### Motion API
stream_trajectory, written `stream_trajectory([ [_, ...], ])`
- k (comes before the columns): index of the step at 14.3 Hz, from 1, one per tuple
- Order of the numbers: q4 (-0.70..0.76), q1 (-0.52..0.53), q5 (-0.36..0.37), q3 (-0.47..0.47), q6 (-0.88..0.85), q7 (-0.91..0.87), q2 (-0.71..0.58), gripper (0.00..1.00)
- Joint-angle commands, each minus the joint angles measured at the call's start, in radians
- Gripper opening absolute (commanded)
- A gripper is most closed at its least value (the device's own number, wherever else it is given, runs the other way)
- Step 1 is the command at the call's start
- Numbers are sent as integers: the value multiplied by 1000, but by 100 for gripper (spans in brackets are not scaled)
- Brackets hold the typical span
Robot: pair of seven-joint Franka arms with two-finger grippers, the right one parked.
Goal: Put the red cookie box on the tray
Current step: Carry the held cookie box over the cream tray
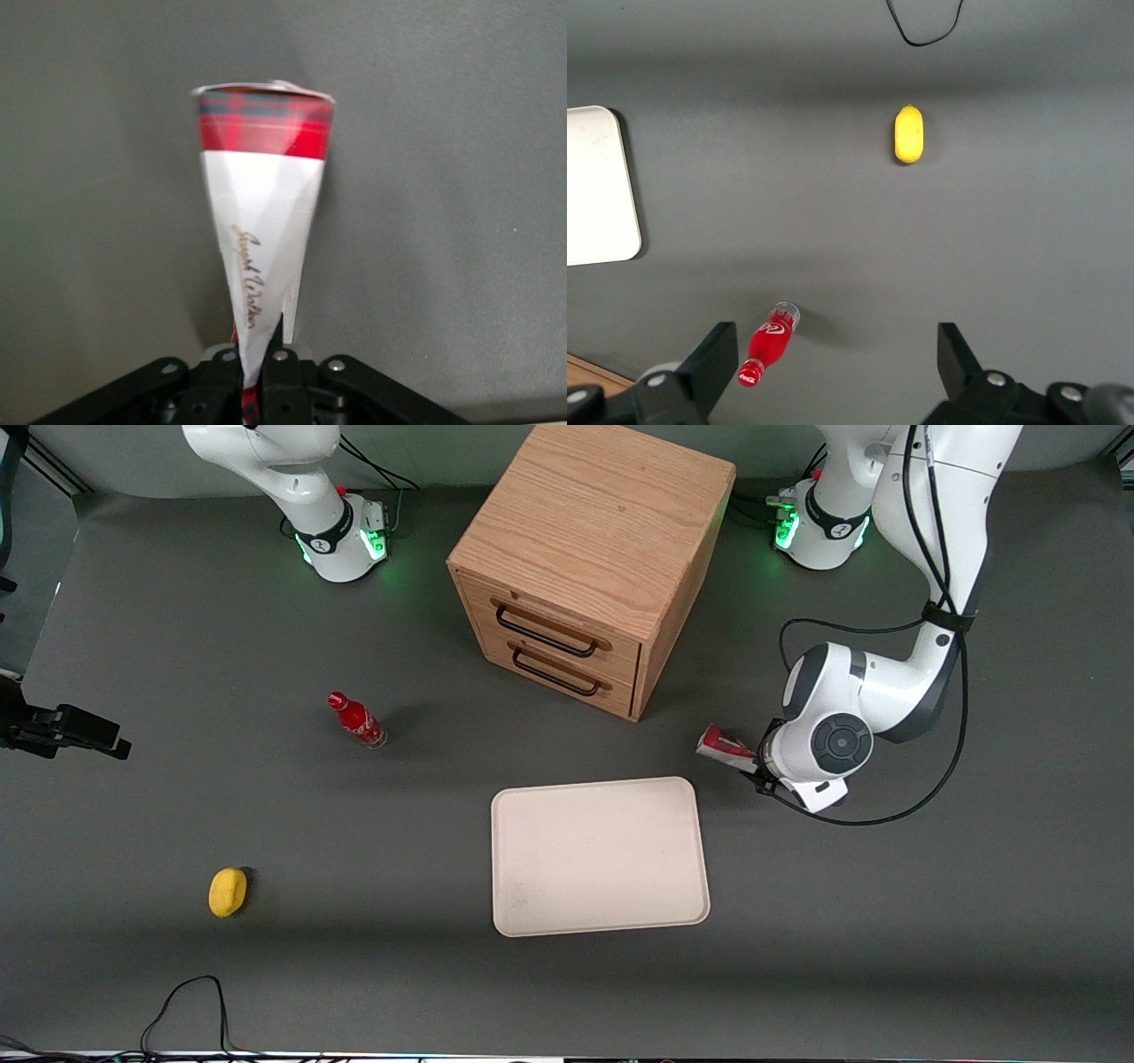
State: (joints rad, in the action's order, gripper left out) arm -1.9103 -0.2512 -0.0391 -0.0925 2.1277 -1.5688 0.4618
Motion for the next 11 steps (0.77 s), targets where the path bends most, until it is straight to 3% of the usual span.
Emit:
stream_trajectory([
  [1,40,-1,12,16,-38,186,-44,0],
  [6,279,3,-7,77,-221,735,-58,0],
  [11,554,-40,-45,76,-318,1010,-17,0],
])
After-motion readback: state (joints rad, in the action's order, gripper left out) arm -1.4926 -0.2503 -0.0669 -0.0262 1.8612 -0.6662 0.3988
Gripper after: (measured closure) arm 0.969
